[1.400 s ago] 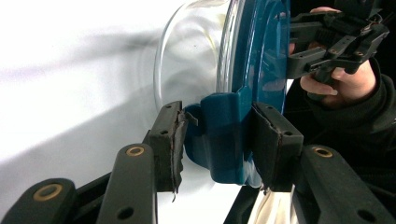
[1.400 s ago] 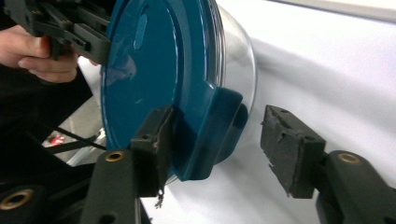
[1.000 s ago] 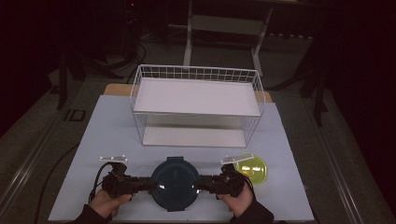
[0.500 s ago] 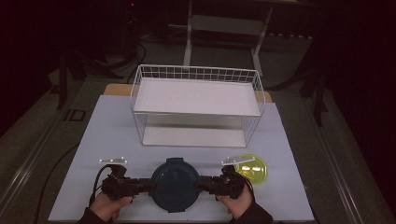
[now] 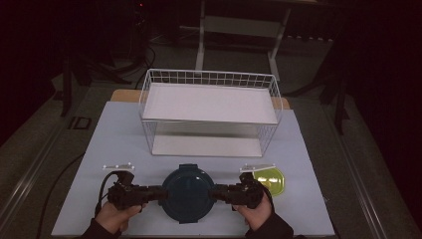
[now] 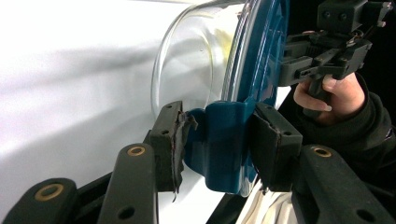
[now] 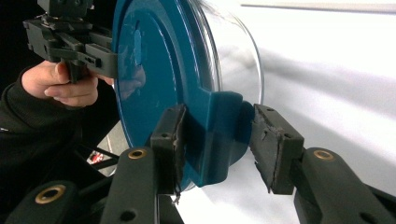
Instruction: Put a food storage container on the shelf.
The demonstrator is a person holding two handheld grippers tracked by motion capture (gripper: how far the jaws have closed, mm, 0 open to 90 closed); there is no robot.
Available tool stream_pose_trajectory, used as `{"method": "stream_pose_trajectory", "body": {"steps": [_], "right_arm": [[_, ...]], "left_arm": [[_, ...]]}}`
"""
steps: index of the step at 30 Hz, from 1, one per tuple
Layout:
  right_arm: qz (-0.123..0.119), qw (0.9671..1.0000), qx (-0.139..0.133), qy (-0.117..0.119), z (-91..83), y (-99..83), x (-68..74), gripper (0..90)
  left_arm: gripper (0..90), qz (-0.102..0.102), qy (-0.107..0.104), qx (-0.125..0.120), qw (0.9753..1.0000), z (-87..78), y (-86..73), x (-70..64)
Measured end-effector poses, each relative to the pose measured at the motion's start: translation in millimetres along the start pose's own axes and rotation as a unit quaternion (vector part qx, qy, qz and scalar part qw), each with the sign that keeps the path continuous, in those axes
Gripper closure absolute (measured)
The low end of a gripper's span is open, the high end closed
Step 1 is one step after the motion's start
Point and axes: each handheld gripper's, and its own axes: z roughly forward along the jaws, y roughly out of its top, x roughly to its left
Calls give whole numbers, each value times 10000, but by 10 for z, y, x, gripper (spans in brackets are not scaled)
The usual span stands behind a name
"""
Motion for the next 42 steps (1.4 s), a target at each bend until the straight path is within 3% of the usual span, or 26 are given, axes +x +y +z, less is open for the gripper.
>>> {"method": "stream_pose_trajectory", "body": {"steps": [14,35,42], "right_arm": [[-149,9995,-287,-62,-239,321,116,559],[-215,9982,-550,-55,-508,771,153,561],[-291,9962,-822,-71,-676,1015,171,561]], "left_arm": [[567,173,-110,-213,9996,-66,314,-187],[570,396,-196,-480,9979,-102,769,-374],[570,589,-217,-628,9960,-119,1080,-499]]}}
